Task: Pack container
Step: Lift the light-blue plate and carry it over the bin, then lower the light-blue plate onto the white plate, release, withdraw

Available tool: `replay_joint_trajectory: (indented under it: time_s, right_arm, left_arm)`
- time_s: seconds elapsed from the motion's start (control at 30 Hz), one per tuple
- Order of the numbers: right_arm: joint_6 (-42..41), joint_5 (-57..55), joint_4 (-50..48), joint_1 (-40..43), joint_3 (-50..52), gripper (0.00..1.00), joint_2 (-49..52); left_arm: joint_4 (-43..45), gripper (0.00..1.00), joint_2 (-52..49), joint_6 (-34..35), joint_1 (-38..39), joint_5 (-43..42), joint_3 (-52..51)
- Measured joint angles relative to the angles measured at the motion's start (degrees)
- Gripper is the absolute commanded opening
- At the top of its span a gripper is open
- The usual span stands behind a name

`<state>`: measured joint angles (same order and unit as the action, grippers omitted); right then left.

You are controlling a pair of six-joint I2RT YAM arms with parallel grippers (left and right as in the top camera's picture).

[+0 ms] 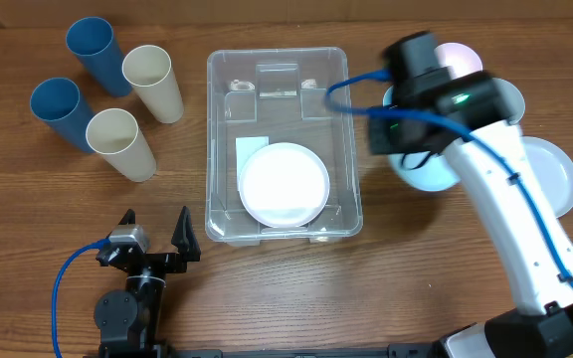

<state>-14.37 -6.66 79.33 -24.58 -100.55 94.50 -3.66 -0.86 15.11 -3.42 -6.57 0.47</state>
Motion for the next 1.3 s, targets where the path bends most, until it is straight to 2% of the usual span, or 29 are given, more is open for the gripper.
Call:
replay_joint_trajectory:
  time_s: [0.23, 0.43, 0.6, 0.9, 1.3]
  right_arm:
    - [0.74, -7.67, -0.42, -19.65, 0.00, 0.04, 0.00]
    - [2.23, -9.73, 0.00, -23.26, 0.00, 0.04, 0.00]
    - [8.41, -9.22, -2.67, -28.55, -0.02, 0.04, 0.20]
    - [18.97, -4.42, -8.15, -29.79, -0.28, 0.04, 11.50]
    - [20.46, -0.11, -12.79, -27.61, 1.40, 0.04, 15.80]
  left_arm:
    - [0.00, 1.00, 0.00, 0.00, 0.00, 0.00, 0.00]
    - [0.00, 1.00, 0.00, 0.00, 0.00, 0.00, 0.00]
    - [0.00, 1.00, 0.00, 0.00, 0.00, 0.00, 0.00]
    - [0.00, 1.00, 0.00, 0.00, 0.00, 0.00, 0.00]
    - [0.00, 1.00, 0.00, 0.00, 0.00, 0.00, 0.00]
